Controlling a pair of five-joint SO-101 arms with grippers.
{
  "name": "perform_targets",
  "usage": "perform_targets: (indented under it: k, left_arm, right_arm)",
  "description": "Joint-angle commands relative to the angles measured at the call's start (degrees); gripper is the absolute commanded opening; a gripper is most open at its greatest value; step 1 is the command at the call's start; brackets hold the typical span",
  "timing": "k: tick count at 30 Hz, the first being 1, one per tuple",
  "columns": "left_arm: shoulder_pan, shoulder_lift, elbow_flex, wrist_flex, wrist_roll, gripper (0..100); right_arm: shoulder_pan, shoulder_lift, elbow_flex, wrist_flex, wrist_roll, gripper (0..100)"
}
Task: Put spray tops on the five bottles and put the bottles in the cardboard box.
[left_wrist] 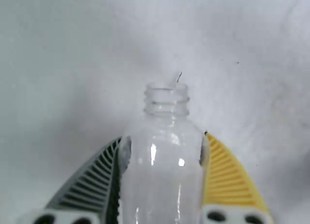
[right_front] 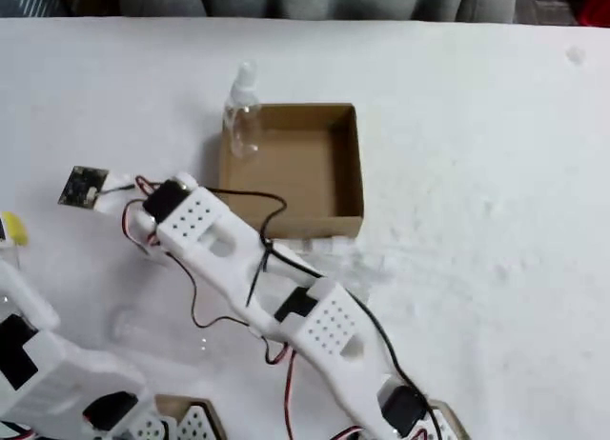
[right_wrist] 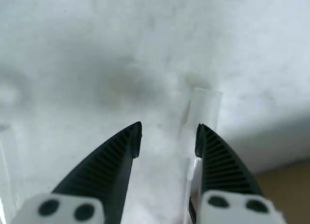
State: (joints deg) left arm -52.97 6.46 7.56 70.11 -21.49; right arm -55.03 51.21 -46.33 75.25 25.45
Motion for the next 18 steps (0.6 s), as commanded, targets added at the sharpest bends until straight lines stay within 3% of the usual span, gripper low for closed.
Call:
perform_targets:
  k: [1, 3, 7, 12, 18]
  left_arm:
    - [-0.22, -1.19, -3.60, 0.44, 0.35, 2]
    - [-0.22, -1.19, -3.60, 0.53, 0.35, 2]
    - [-0.22, -1.19, -3.60, 0.53, 0.35, 2]
    - [-0.04, -1.54, -3.60, 0.62, 0.79, 2]
    - [4.35, -1.63, -6.59, 8.53, 0.88, 2]
  right_arm:
    - [1.71, 2.07, -2.29, 0.22, 0.53, 7.3]
    - [2.24, 2.42, -3.43, 1.10, 0.35, 0.6]
    - [2.59, 2.33, -9.32, 7.60, 0.09, 1.5]
    - [2.59, 2.33, -25.85, 23.16, -1.67, 1.5]
    - [7.34, -4.62, -26.46, 24.13, -7.03, 1.5]
